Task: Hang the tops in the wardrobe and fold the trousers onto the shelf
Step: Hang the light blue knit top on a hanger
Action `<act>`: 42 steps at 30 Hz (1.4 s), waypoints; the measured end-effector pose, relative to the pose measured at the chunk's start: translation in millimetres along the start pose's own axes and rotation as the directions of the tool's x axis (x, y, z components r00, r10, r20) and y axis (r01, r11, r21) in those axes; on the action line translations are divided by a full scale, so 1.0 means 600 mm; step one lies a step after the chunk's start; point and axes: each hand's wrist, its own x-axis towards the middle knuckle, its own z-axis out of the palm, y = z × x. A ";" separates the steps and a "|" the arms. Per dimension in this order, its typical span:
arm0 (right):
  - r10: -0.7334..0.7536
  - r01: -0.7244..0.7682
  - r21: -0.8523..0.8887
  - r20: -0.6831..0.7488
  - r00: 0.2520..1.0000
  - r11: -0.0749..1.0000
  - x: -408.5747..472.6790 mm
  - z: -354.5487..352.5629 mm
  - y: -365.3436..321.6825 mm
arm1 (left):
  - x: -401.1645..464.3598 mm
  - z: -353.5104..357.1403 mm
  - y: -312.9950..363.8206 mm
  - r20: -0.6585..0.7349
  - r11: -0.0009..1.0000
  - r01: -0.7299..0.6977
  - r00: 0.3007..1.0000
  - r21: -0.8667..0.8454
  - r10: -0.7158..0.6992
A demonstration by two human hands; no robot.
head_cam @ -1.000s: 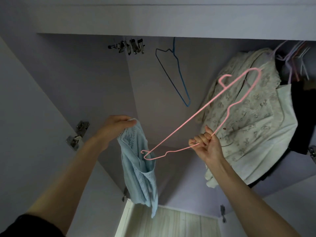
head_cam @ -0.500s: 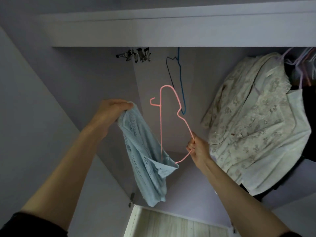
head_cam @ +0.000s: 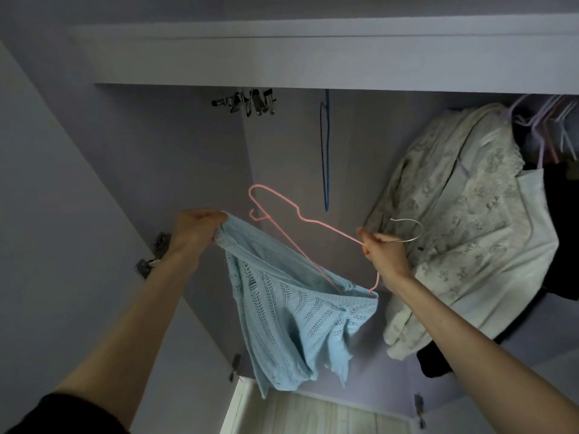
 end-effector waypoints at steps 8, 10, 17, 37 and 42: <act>0.230 -0.211 0.361 -0.009 0.973 0.908 0.007 0.002 -0.050 | -0.011 0.028 0.011 0.040 0.994 -0.109 0.993 0.009 0.109; 0.258 -0.232 0.540 0.028 0.966 0.809 0.008 0.002 -0.062 | -0.017 0.030 0.024 0.072 0.989 -0.146 0.987 -0.009 0.146; 0.336 -0.335 0.767 0.166 0.927 0.548 -0.018 0.060 -0.067 | -0.034 0.039 0.075 0.120 0.972 -0.231 0.965 -0.043 0.235; 0.274 -0.367 0.870 0.284 0.919 0.330 -0.026 0.006 -0.010 | -0.028 -0.001 0.031 0.183 0.985 -0.146 0.975 0.091 0.127; 0.346 -0.429 0.792 0.293 0.891 0.434 -0.025 -0.017 -0.013 | -0.017 -0.009 0.034 0.174 0.991 -0.092 0.982 0.100 0.074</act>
